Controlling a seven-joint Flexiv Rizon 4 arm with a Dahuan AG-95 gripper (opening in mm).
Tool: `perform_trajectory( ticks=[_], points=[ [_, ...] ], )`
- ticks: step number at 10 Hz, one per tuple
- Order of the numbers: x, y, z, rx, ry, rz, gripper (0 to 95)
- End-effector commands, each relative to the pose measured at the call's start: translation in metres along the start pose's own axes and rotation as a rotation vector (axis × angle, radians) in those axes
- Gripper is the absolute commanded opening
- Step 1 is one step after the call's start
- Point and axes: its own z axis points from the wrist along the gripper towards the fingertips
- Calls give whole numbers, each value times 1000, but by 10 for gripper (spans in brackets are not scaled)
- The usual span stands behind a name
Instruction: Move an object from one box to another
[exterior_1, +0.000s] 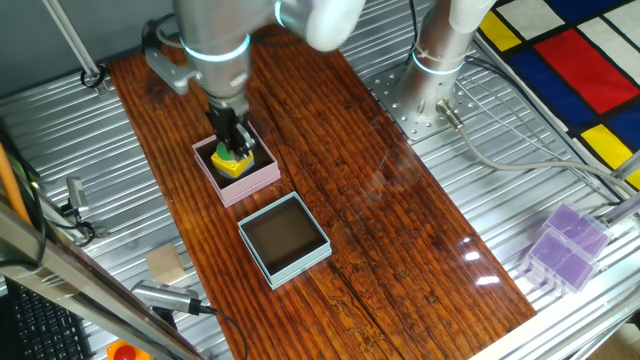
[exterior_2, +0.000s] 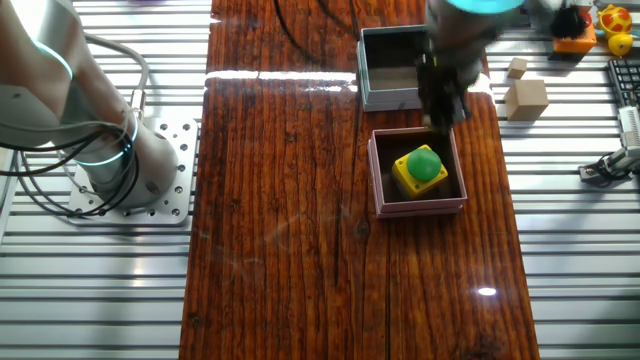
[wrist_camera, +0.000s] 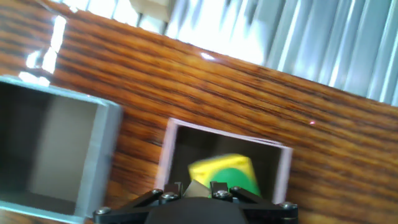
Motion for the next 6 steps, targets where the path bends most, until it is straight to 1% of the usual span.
perform_trajectory(
  ticks=[1, 2, 3, 5, 6],
  points=[
    [-6, 20, 4, 2, -4, 17, 0],
    [-10, 21, 3, -3, 1, 18, 0],
    [-10, 21, 3, 1, 3, 11, 0],
    [-10, 21, 3, 4, -5, 15, 0],
    [-10, 21, 3, 6, 0, 23, 0]
  ],
)
